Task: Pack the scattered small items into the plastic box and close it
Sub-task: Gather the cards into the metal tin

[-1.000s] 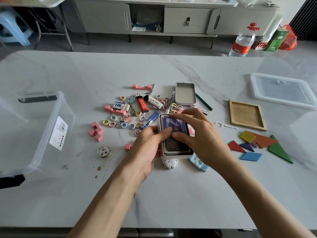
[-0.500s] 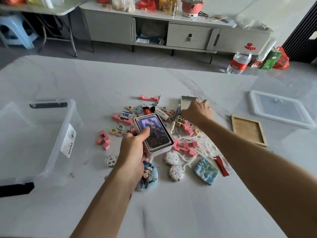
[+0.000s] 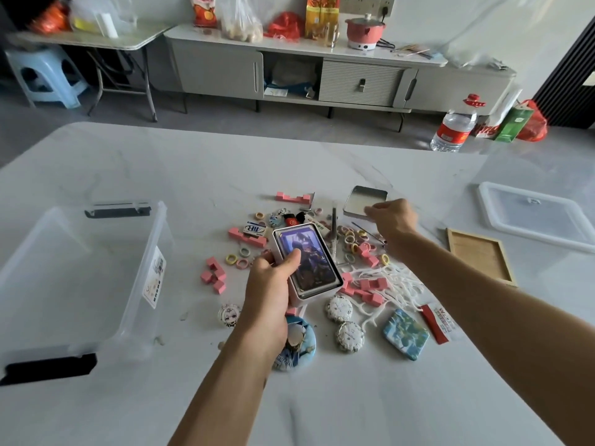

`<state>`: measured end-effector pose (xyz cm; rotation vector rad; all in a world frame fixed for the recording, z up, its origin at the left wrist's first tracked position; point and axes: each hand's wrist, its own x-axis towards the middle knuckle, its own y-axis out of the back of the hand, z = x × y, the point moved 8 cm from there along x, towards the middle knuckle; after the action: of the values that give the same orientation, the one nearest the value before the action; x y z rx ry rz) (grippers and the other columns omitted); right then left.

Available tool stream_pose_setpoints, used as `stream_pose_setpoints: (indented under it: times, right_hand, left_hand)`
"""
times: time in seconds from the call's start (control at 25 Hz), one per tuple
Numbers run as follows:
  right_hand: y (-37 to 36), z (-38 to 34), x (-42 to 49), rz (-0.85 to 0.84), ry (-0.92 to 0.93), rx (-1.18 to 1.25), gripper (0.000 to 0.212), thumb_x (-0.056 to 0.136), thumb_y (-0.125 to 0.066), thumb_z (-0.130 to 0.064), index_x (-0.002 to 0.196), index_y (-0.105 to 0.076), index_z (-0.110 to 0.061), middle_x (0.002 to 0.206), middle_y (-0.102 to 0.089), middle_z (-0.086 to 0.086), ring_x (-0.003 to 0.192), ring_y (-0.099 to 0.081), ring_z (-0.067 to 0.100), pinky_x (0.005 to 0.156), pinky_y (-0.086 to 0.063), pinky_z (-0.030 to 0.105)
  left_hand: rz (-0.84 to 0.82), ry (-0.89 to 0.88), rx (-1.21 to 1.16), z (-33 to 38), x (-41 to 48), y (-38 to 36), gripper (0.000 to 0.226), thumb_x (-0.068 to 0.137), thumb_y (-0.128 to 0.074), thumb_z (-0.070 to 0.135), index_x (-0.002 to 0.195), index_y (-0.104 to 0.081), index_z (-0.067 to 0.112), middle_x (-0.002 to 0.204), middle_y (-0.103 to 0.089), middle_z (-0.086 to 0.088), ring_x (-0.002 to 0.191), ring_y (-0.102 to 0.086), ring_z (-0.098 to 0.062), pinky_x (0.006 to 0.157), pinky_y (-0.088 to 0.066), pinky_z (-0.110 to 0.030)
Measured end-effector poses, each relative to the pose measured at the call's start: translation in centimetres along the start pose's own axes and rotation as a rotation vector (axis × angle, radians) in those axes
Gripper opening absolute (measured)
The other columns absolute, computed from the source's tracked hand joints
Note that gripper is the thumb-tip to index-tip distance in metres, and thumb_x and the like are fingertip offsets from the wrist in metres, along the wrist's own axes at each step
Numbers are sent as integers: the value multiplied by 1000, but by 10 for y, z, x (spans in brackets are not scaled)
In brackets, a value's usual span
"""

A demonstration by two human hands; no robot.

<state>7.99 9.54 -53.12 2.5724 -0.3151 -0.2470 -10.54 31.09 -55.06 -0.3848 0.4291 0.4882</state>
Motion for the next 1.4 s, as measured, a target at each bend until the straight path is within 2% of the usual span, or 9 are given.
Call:
stream_pose_setpoints:
  times: [0.2, 0.4, 0.48, 0.64, 0.84, 0.96, 1.12, 1.24, 1.4]
  right_hand:
    - [58, 17, -80, -3, -19, 545, 21, 77, -73, 1, 92, -72, -14, 72, -71, 0, 65, -63, 11, 56, -50, 16]
    - [45, 55, -134, -189, -271, 1070, 47, 87, -49, 15, 128, -52, -10, 102, -60, 22, 81, -66, 23, 77, -60, 30]
    - [34, 45, -141, -353, -319, 1132, 26, 88, -42, 14, 106, -59, 3, 94, -61, 23, 80, -63, 25, 77, -58, 29]
    - [33, 38, -138, -447, -429, 1271, 13, 89, -44, 3, 86, -57, 2, 79, -63, 14, 71, -68, 20, 66, -57, 31]
    - [28, 23, -144, -659, -466, 1478, 51, 102, -36, -30, 133, -44, 10, 134, -50, 32, 124, -51, 44, 100, -45, 56]
    - [26, 17, -148, -830, -451, 1546, 66, 102, -25, -49, 146, -27, 0, 145, -35, 34, 134, -36, 50, 107, -32, 61]
    - [31, 10, -148, -851, -266, 1363, 63, 99, -35, -48, 139, -47, -1, 141, -46, 27, 130, -47, 35, 99, -45, 45]
    - [43, 14, -146, -481, 93, 555, 63, 92, -52, -50, 146, -38, -21, 127, -62, 2, 105, -64, 7, 78, -50, 19]
    - [35, 16, -161, -204, 243, -54, 76, 83, -55, -60, 149, -30, -30, 135, -50, -5, 121, -49, 13, 101, -38, 26]
  left_hand:
    - [4, 6, 18, -3, -1, -4, 32, 87, -70, 21, 113, -59, 5, 102, -73, -19, 93, -70, -39, 72, -51, -44]
    - [-6, 8, 39, -10, -7, -14, 27, 87, -70, 20, 108, -60, 6, 101, -73, -20, 89, -69, -38, 53, -43, -28]
    - [-53, 12, 30, -10, -11, -22, 24, 89, -68, 18, 110, -63, 7, 97, -75, -16, 84, -71, -31, 47, -46, -22]
    - [-79, 30, 10, -14, -11, -30, 25, 90, -65, 15, 113, -64, 5, 97, -75, -14, 88, -72, -31, 62, -54, -31]
    - [-93, 21, 17, -15, -10, -31, 20, 90, -65, 15, 107, -67, 6, 96, -76, -13, 79, -72, -26, 61, -52, -30]
    - [-85, 15, 8, -16, -8, -31, 21, 90, -65, 15, 108, -67, 5, 97, -75, -14, 83, -72, -28, 68, -53, -35]
    - [-97, 19, 7, -17, -9, -32, 21, 91, -63, 16, 108, -67, 4, 100, -75, -15, 86, -72, -28, 66, -51, -33]
    - [-122, 22, -28, -19, -12, -38, 23, 92, -62, 17, 110, -67, 3, 99, -76, -14, 81, -74, -24, 61, -56, -29]
    - [-172, 43, -102, -25, -20, -55, 32, 93, -60, 25, 117, -67, 4, 104, -74, -14, 92, -72, -27, 81, -57, -41]
